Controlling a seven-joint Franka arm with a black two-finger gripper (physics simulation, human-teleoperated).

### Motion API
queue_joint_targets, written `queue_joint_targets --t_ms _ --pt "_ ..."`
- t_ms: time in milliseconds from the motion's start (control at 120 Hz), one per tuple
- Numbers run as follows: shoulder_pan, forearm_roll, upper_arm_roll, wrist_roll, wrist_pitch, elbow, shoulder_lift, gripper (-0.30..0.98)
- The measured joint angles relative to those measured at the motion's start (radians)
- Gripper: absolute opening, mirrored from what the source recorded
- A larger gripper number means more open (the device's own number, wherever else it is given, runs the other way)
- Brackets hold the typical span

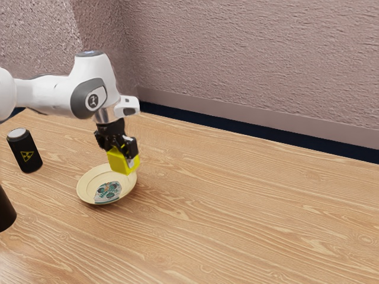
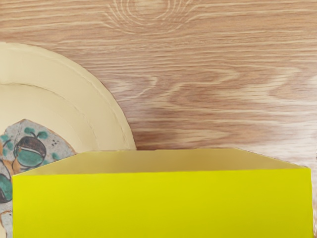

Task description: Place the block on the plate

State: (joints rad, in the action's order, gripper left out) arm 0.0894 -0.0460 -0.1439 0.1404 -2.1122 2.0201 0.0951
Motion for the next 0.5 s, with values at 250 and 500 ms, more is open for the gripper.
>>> queue_joint_targets --t_ms 250,500 --pt "-0.029 -0.006 -0.060 0.011 0.024 0.039 -0.016 0.39" --pt "-0.132 -0.038 -0.060 0.049 -0.010 0.042 0.062 0.38"
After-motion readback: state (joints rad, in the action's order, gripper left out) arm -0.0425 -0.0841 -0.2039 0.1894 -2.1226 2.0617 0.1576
